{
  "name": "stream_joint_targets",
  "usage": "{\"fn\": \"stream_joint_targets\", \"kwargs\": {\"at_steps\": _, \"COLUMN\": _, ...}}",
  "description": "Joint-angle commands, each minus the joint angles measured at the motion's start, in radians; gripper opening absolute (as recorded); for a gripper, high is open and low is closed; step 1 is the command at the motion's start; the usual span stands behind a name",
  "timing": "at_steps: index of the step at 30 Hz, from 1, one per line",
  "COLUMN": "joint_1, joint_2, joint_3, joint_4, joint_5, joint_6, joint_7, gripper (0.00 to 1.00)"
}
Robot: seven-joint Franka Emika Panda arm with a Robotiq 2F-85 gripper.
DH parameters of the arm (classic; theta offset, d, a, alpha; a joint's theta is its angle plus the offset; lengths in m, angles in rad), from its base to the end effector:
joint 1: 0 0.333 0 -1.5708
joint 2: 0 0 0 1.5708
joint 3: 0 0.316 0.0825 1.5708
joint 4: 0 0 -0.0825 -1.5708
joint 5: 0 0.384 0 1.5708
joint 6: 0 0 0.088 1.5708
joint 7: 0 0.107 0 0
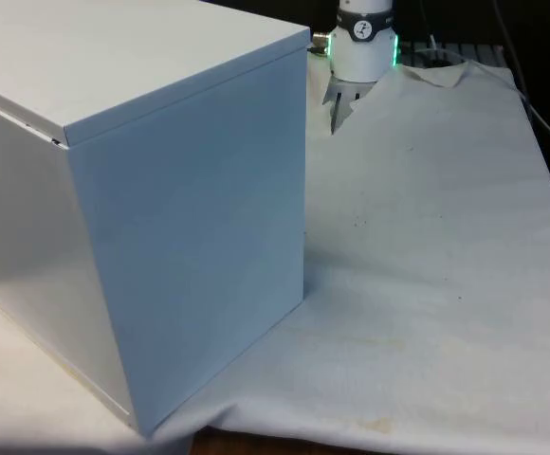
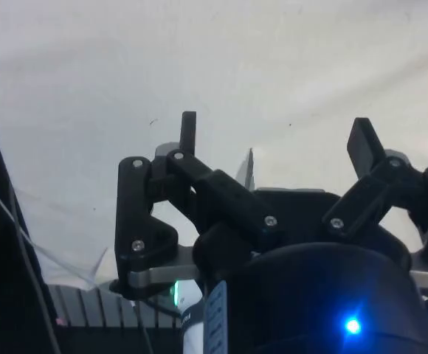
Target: Open the drawer, then close it.
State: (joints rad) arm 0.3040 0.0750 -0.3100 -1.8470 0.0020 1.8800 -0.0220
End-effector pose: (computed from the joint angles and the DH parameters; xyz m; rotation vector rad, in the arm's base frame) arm 0.5778 0.0005 0.4787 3.1205 0.0245 -0.0604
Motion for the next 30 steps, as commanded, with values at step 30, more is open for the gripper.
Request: {"fn": "stream_joint_targets", "kwargs": {"at_steps": 30, "joint_1": -0.008, "joint_2": -0.015, "joint_3": -0.027, "joint_4": -0.071, "joint_5": -0.009, "joint_6": 0.143, "joint_7": -0.101, "gripper": 1.00}}
